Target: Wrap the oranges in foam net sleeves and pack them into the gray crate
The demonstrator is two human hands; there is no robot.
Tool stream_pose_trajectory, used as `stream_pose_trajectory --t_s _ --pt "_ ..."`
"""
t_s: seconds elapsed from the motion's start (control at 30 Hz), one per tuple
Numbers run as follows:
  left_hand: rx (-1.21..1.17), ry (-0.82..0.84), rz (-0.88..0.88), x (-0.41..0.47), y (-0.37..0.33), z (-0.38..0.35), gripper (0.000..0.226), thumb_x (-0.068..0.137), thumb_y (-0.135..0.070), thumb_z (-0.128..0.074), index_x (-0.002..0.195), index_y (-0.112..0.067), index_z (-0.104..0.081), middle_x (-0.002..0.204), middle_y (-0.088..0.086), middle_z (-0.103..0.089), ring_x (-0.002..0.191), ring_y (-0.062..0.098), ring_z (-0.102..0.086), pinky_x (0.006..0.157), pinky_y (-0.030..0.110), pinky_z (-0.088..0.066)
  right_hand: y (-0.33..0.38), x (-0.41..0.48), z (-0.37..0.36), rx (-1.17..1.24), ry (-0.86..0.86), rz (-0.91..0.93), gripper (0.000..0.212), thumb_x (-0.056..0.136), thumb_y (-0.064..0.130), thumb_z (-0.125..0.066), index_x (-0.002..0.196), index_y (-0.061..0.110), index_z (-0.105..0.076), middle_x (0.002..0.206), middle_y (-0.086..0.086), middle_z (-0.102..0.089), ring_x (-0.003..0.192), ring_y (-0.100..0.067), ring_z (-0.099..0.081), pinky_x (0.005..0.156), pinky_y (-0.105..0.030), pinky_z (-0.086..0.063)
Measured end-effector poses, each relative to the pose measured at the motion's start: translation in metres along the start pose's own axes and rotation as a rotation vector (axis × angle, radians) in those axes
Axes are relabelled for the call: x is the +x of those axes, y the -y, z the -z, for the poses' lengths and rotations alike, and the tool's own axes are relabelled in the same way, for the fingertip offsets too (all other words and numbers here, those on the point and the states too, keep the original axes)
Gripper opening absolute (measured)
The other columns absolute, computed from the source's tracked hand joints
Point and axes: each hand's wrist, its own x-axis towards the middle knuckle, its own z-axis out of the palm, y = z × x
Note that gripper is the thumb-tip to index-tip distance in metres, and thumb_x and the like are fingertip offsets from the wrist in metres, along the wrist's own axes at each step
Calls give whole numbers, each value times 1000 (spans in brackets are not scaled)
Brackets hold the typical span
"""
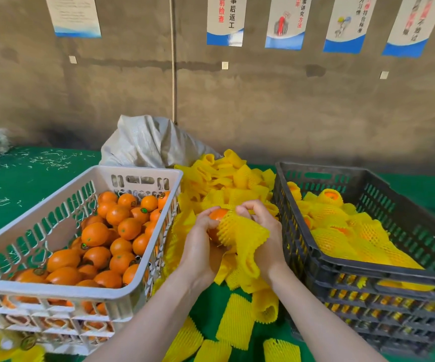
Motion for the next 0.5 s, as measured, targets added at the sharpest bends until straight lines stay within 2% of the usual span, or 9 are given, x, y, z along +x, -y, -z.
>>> stream_pose_trajectory --t_s 0.07,0.1,0.17,0.23,0.33,0.37,0.43,0.47,0.5 --pt "57 58 -10 -2 1 0 20 93 -16 -47 109 -14 -59 97 10 -67 85 23 -64 73 37 -50 1 0 0 13 -20 -35 21 94 31 -55 78 18 -57 66 2 -59 67 -24 -56 62 -51 -48" --pt "100 89 -10 -5 1 -1 24 94 -28 -51 112 -15 -57 104 9 -67 92 22 -65 80 40 -51 1 1 0 15 -39 -59 22 94 29 -55 75 18 -56 66 4 -58 67 -19 -55 64 -48 -48" --pt "232 106 -55 -8 5 -1 50 80 -43 -59 122 -17 -50 117 10 -63 102 22 -63 92 44 -48 2 2 -1 10 -62 -99 23 94 27 -54 73 18 -54 67 8 -56 69 -13 -52 67 -42 -44" --pt "355 72 -153 -9 7 -2 59 71 -43 -60 124 -20 -47 117 7 -60 98 16 -62 84 35 -52 4 -1 -5 -62 -48 -100 21 96 30 -50 79 16 -51 71 5 -58 76 -21 -55 68 -42 -43" --pt "508 -27 -291 -4 9 -2 48 75 -54 -49 114 -27 -52 114 -2 -58 99 5 -58 73 16 -50 7 -10 -12 -198 -51 -20 21 97 34 -44 88 15 -48 81 -12 -64 82 -37 -57 68 -48 -42" --pt "522 -65 -293 -3 10 -2 49 73 -60 -46 109 -29 -53 112 -3 -58 99 6 -57 74 17 -50 7 -13 -15 -220 -57 -4 22 97 34 -44 91 13 -49 83 -15 -64 82 -39 -57 67 -49 -41" --pt "450 -104 -278 0 12 2 64 71 -68 -45 106 -17 -57 109 8 -61 97 17 -58 87 37 -50 8 -17 -19 -239 -68 31 25 95 37 -45 95 12 -50 83 -17 -66 82 -40 -58 65 -47 -41" --pt "407 -105 -276 1 13 4 67 73 -69 -46 102 -10 -57 105 14 -59 96 22 -54 90 46 -45 8 -18 -21 -244 -74 60 27 95 37 -45 96 11 -51 82 -16 -66 81 -40 -59 64 -46 -41" --pt "390 -107 -287 2 13 5 61 77 -68 -45 98 -12 -57 100 14 -57 96 23 -50 89 47 -42 8 -19 -21 -252 -66 90 28 93 38 -46 96 10 -52 82 -15 -66 80 -40 -59 63 -46 -41"
